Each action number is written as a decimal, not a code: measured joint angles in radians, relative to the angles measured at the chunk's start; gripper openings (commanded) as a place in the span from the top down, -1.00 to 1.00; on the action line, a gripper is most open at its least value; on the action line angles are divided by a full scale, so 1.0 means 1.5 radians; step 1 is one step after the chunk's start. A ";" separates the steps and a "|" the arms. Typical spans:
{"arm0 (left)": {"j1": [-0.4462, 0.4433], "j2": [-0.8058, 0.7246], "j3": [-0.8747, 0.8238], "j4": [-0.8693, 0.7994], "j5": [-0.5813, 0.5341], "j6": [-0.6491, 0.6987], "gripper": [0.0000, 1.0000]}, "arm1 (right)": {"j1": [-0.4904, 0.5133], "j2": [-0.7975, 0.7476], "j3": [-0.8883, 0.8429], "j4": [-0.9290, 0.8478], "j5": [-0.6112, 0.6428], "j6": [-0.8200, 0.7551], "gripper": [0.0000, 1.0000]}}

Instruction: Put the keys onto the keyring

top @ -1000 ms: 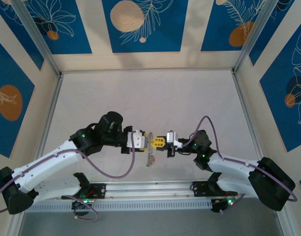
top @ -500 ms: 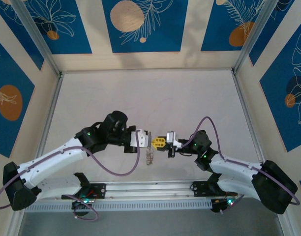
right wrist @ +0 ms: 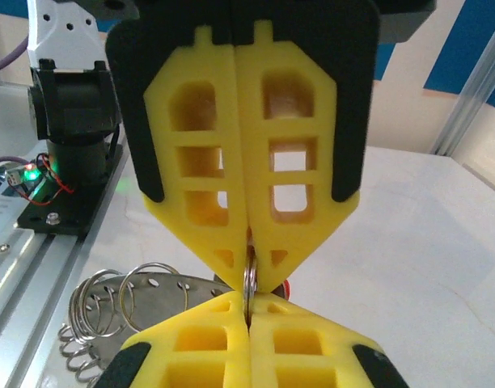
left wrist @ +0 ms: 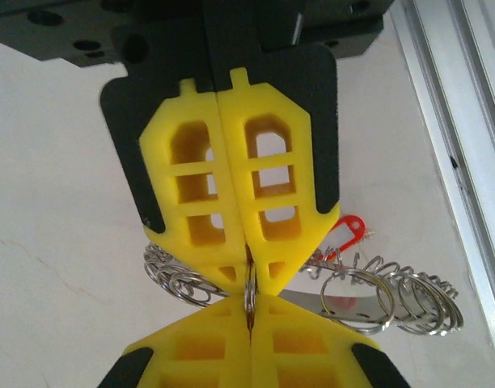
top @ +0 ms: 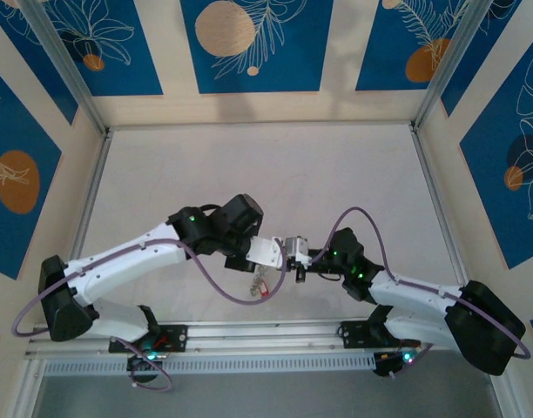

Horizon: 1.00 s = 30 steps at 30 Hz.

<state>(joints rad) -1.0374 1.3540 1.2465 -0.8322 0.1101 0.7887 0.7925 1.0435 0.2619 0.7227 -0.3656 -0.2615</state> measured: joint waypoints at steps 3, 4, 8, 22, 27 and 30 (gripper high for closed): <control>-0.002 0.000 0.000 0.001 -0.002 -0.001 0.63 | 0.001 0.001 0.000 0.002 0.000 0.001 1.00; -0.002 -0.003 -0.002 0.007 0.001 -0.003 0.65 | 0.001 0.001 0.000 0.006 -0.001 0.002 1.00; 0.017 -0.045 -0.043 0.041 0.040 -0.014 0.77 | -0.002 -0.001 -0.008 0.040 -0.008 0.020 1.00; 0.049 -0.116 -0.179 0.225 0.153 -0.110 0.80 | -0.026 -0.065 -0.048 0.140 -0.036 0.077 1.00; 0.050 -0.132 -0.193 0.254 0.163 -0.130 0.62 | -0.029 -0.065 -0.048 0.153 -0.039 0.080 1.00; 0.052 -0.165 -0.205 0.264 0.151 -0.127 0.44 | -0.029 -0.065 -0.048 0.155 -0.040 0.080 1.00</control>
<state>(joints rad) -0.9596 1.1069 0.9390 -0.4355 0.3363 0.5987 0.7494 0.9459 0.1898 0.9550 -0.4255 -0.1410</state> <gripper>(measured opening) 0.237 0.063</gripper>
